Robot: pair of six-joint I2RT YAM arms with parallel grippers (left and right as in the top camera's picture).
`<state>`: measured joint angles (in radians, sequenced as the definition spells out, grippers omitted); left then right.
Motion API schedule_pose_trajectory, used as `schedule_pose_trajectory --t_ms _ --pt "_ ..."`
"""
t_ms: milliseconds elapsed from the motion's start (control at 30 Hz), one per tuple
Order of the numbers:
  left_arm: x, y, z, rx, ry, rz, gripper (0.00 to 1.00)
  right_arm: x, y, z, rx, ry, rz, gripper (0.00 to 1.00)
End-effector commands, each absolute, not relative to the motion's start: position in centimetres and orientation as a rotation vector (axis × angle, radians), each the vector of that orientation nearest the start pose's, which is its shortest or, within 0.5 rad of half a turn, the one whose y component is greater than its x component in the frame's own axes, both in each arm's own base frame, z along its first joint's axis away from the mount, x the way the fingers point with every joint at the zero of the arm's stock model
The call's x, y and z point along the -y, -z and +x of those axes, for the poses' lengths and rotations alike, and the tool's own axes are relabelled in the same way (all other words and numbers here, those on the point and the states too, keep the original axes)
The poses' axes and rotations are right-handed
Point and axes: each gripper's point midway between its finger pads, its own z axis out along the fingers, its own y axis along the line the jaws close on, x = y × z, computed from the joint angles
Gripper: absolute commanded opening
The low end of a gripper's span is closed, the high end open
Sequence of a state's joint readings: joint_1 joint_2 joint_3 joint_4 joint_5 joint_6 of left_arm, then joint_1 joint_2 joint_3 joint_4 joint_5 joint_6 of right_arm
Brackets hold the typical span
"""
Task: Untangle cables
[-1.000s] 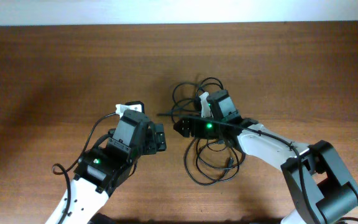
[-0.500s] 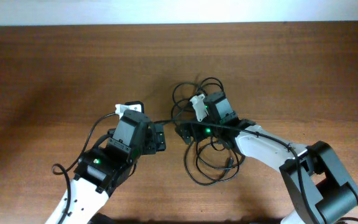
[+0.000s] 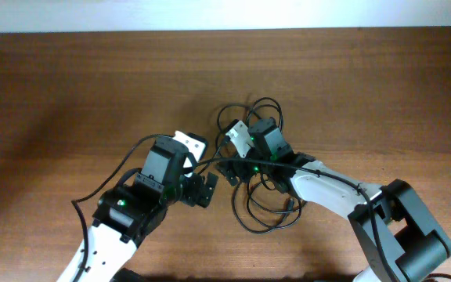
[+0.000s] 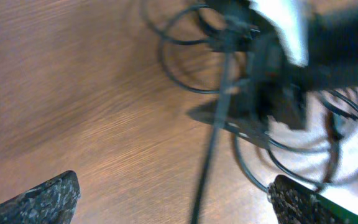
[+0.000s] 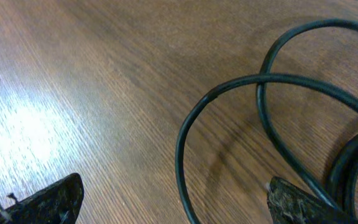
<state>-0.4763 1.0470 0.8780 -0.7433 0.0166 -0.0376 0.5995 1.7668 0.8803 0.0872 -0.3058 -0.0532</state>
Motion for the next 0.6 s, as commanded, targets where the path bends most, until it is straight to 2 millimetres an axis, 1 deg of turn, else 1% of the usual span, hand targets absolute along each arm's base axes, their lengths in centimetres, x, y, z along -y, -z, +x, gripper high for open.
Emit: schedule_pose_trajectory --t_ms 0,67,133,167,200,267,333,367,400,500,533,567 --pt "15.4 -17.3 24.8 -2.366 0.336 0.744 0.99 -29.2 -4.6 33.1 -2.258 -0.632 -0.878 0.93" --pt "16.0 -17.3 24.4 -2.343 0.371 0.814 0.99 -29.1 -4.6 33.2 -2.262 -0.625 -0.869 0.93" --pt "15.9 -17.3 24.3 -2.348 0.37 0.814 0.99 -28.3 -4.4 34.0 -2.292 -0.568 -0.794 0.93" --pt "16.0 -17.3 24.3 -2.346 0.371 0.814 0.99 -28.1 -4.3 34.2 -2.295 -0.552 -0.783 0.93" --pt "16.0 -17.5 24.3 -2.338 0.372 0.817 0.99 -28.0 -4.3 34.3 -2.296 -0.55 -0.777 0.93" --pt "16.8 -18.5 23.5 -2.272 0.434 0.894 0.99 -27.2 -4.2 34.8 -2.306 -0.54 -0.753 0.93" --pt "16.6 -19.7 23.2 -2.225 0.434 0.882 0.99 -26.3 -4.1 35.3 -2.321 -0.535 -0.727 0.93" --pt "16.4 -20.8 23.0 -2.182 0.429 0.87 0.99 -26.3 -4.2 35.2 -2.321 -0.555 -0.729 0.93" --pt "15.9 -21.5 23.0 -2.166 0.404 0.833 0.99 -26.5 -4.2 35.1 -2.32 -0.569 -0.735 0.93" --pt "15.4 -22.4 22.9 -2.147 0.405 0.789 0.99 -26.5 -4.2 35.1 -2.32 -0.567 -0.735 0.93" --pt "15.1 -22.7 23.0 -2.141 0.399 0.771 0.99 -26.5 -4.3 35.2 -2.314 -0.563 -0.737 0.93" --pt "14.3 -22.9 23.3 -2.14 0.385 0.733 0.99 -26.5 -4.3 35.3 -2.293 -0.549 -0.775 0.93"
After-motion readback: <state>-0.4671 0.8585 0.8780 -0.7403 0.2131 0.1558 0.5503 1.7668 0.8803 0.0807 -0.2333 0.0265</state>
